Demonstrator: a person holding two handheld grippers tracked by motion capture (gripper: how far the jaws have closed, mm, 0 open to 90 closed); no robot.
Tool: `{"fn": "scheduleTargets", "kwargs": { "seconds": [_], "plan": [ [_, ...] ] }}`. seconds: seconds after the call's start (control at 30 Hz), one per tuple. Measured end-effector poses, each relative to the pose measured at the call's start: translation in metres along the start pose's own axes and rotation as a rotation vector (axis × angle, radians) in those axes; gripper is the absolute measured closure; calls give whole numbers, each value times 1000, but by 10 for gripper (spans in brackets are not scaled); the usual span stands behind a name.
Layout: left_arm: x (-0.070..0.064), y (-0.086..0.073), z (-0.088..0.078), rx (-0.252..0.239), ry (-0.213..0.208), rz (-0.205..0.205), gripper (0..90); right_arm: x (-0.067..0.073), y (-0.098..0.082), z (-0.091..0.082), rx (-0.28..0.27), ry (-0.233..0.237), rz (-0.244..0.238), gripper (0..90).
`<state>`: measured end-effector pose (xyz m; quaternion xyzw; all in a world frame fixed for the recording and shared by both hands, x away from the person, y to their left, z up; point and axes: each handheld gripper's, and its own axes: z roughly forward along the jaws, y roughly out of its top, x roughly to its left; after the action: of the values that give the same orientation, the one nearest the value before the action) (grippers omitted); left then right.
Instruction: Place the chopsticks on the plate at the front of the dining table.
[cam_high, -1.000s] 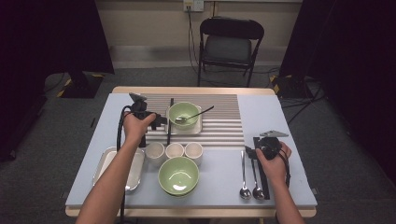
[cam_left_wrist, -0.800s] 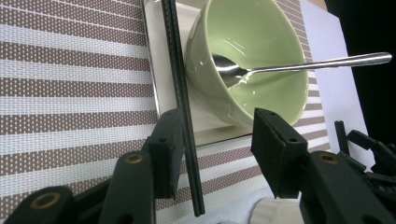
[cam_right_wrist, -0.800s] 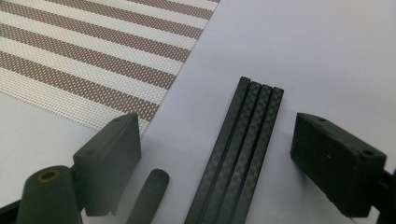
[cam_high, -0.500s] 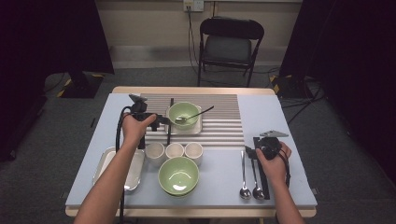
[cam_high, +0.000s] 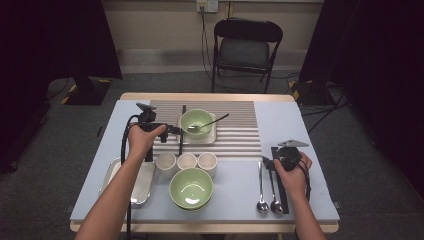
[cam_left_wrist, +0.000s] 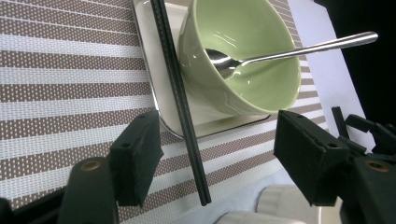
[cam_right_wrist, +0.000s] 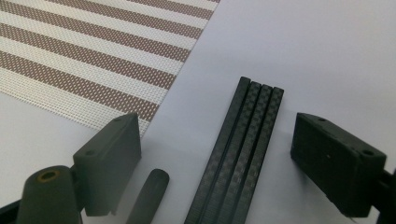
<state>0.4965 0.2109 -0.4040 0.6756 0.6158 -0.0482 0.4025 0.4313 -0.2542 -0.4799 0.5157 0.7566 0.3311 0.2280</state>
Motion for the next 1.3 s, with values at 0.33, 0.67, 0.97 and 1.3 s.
{"fn": "scheduleTargets", "kwargs": {
  "seconds": [0.33, 0.67, 0.97, 1.3],
  "plan": [
    [0, -3, -4, 4, -11, 66, 231, 0, 0, 0, 1, 0, 0, 150],
    [0, -6, -10, 18, 18, 78, 181, 0, 0, 0, 1, 0, 0, 150],
    [0, -9, -18, 20, 23, 96, 177, 0, 0, 0, 0, 0, 0, 150],
    [-3, -13, -23, 31, 16, 125, 177, 0, 0, 0, 0, 0, 0, 150]
  ]
}}
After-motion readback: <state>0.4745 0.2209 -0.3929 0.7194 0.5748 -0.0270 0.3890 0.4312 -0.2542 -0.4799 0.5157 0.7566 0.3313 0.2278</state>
